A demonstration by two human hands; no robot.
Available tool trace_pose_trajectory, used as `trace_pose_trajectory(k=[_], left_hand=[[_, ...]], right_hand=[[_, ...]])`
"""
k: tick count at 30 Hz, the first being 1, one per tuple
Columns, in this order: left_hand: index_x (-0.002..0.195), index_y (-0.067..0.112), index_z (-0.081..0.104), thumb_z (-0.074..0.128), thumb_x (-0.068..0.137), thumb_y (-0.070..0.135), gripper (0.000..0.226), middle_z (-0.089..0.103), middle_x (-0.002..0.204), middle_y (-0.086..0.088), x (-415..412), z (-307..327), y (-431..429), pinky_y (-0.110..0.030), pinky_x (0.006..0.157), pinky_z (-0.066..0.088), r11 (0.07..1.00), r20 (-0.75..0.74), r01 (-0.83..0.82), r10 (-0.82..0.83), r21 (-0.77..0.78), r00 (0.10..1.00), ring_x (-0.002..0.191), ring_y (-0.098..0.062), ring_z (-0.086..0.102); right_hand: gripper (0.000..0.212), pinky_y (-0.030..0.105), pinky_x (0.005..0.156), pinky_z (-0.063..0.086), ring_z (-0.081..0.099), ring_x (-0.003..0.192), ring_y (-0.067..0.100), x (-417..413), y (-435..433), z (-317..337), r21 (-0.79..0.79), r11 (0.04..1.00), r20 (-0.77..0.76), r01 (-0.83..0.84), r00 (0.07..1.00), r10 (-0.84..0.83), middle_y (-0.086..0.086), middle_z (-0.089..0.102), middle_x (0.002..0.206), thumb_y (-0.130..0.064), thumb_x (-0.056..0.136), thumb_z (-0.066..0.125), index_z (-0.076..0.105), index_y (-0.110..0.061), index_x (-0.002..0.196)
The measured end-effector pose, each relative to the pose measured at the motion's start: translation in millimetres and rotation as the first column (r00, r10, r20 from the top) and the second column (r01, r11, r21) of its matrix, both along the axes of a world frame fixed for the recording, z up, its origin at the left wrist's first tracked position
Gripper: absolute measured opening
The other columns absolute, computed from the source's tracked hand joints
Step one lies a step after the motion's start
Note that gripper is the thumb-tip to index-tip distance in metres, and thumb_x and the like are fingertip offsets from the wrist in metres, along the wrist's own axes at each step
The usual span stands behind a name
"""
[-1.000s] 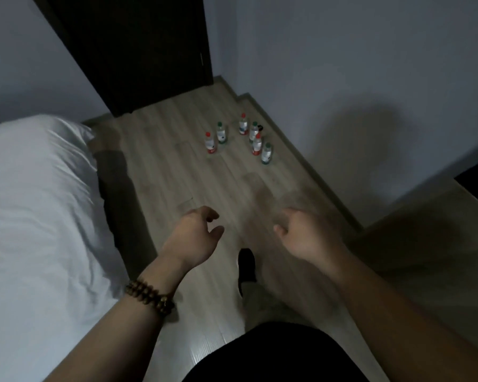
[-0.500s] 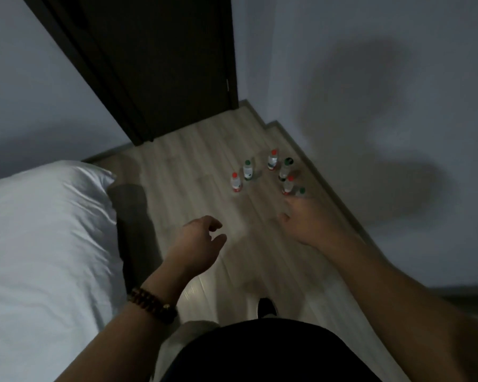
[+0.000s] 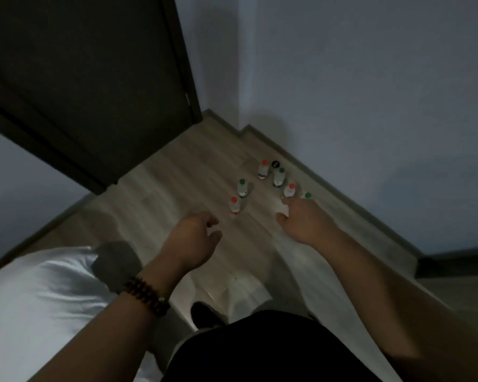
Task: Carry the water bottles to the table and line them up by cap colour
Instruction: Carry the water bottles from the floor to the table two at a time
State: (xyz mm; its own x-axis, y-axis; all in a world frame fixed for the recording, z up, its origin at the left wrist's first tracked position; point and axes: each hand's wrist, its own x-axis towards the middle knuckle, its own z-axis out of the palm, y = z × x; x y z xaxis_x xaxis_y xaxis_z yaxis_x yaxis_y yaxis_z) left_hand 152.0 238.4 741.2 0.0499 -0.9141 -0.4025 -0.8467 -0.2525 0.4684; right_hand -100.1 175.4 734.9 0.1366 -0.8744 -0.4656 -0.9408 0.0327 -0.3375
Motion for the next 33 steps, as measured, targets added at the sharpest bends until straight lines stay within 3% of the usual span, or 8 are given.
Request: trace_pose_trajectory(k=[5, 12, 15, 18, 21, 24, 29, 33], left_hand=[[0.128, 0.016, 0.066, 0.067, 0.098, 0.031, 0.033, 0.068, 0.127, -0.004, 68, 6, -58, -0.025, 0.092, 0.047, 0.991, -0.014, 0.134, -0.133, 0.022, 0.991, 0.108, -0.02, 0.065], [0.126, 0.017, 0.066, 0.068, 0.098, 0.03, 0.03, 0.068, 0.127, -0.001, 134, -13, -145, -0.016, 0.086, 0.038, 0.978, -0.018, 0.199, -0.198, 0.063, 0.98, 0.109, -0.017, 0.064], [0.129, 0.017, 0.064, 0.067, 0.099, 0.029, 0.032, 0.066, 0.129, -0.001, 168, -12, -187, -0.024, 0.093, 0.047, 0.968, -0.012, 0.238, -0.238, 0.084, 0.971, 0.104, -0.016, 0.063], [0.131, 0.017, 0.064, 0.066, 0.1, 0.028, 0.033, 0.065, 0.131, -0.001, 209, -3, -235, -0.025, 0.095, 0.047, 0.961, 0.047, 0.253, -0.26, 0.114, 0.964, 0.106, -0.017, 0.064], [0.133, 0.016, 0.063, 0.065, 0.101, 0.027, 0.034, 0.064, 0.131, -0.002, 244, 14, -280, -0.023, 0.095, 0.044, 0.946, 0.096, 0.286, -0.302, 0.155, 0.948, 0.114, -0.017, 0.062], [0.134, 0.019, 0.062, 0.064, 0.101, 0.029, 0.034, 0.063, 0.133, -0.001, 263, 17, -327, -0.026, 0.097, 0.046, 0.946, 0.125, 0.277, -0.299, 0.167, 0.946, 0.116, -0.017, 0.062], [0.129, 0.019, 0.064, 0.064, 0.101, 0.028, 0.029, 0.065, 0.129, -0.001, 262, -4, -390, -0.026, 0.089, 0.045, 0.923, 0.054, 0.345, -0.358, 0.173, 0.932, 0.111, -0.019, 0.063], [0.125, 0.017, 0.067, 0.066, 0.098, 0.024, 0.027, 0.067, 0.126, -0.004, 247, -35, -434, -0.028, 0.091, 0.047, 0.851, 0.005, 0.495, -0.504, 0.175, 0.864, 0.113, -0.022, 0.064]], right_hand=[[0.049, 0.041, 0.097, 0.051, 0.06, 0.121, 0.028, 70, -16, 1, -0.007, 0.995, 0.009, 0.104, 0.995, -0.103, 0.01, 0.063, 0.135, -0.044, 0.102, 0.05, 0.055, -0.014, 0.14], [0.043, 0.039, 0.093, 0.052, 0.064, 0.114, 0.026, 151, -72, -32, 0.024, 0.984, 0.027, 0.177, 0.984, -0.177, 0.009, 0.066, 0.127, -0.043, 0.101, 0.052, 0.06, -0.015, 0.133], [0.045, 0.039, 0.094, 0.051, 0.063, 0.117, 0.028, 186, -117, -54, 0.062, 0.983, 0.061, 0.17, 0.983, -0.174, 0.01, 0.065, 0.129, -0.043, 0.101, 0.053, 0.058, -0.015, 0.136], [0.039, 0.032, 0.086, 0.047, 0.062, 0.113, 0.03, 227, -174, -72, 0.113, 0.988, 0.076, 0.102, 0.991, -0.111, 0.013, 0.065, 0.125, -0.037, 0.104, 0.051, 0.059, -0.008, 0.129], [0.04, 0.04, 0.09, 0.055, 0.064, 0.109, 0.031, 264, -229, -69, 0.134, 0.986, 0.098, 0.097, 0.989, -0.11, 0.013, 0.068, 0.12, -0.037, 0.102, 0.052, 0.058, -0.008, 0.129], [0.044, 0.041, 0.092, 0.055, 0.063, 0.118, 0.031, 284, -275, -60, 0.134, 0.982, 0.124, 0.132, 0.981, -0.148, 0.01, 0.066, 0.123, -0.042, 0.101, 0.051, 0.057, -0.013, 0.134], [0.045, 0.042, 0.094, 0.055, 0.063, 0.114, 0.027, 281, -319, -59, 0.141, 0.95, 0.119, 0.277, 0.948, -0.294, 0.009, 0.066, 0.124, -0.041, 0.102, 0.051, 0.056, -0.015, 0.138], [0.041, 0.032, 0.08, 0.048, 0.064, 0.105, 0.027, 266, -320, -70, 0.157, 0.876, 0.085, 0.457, 0.877, -0.473, 0.01, 0.066, 0.122, -0.038, 0.102, 0.055, 0.056, -0.017, 0.137]])
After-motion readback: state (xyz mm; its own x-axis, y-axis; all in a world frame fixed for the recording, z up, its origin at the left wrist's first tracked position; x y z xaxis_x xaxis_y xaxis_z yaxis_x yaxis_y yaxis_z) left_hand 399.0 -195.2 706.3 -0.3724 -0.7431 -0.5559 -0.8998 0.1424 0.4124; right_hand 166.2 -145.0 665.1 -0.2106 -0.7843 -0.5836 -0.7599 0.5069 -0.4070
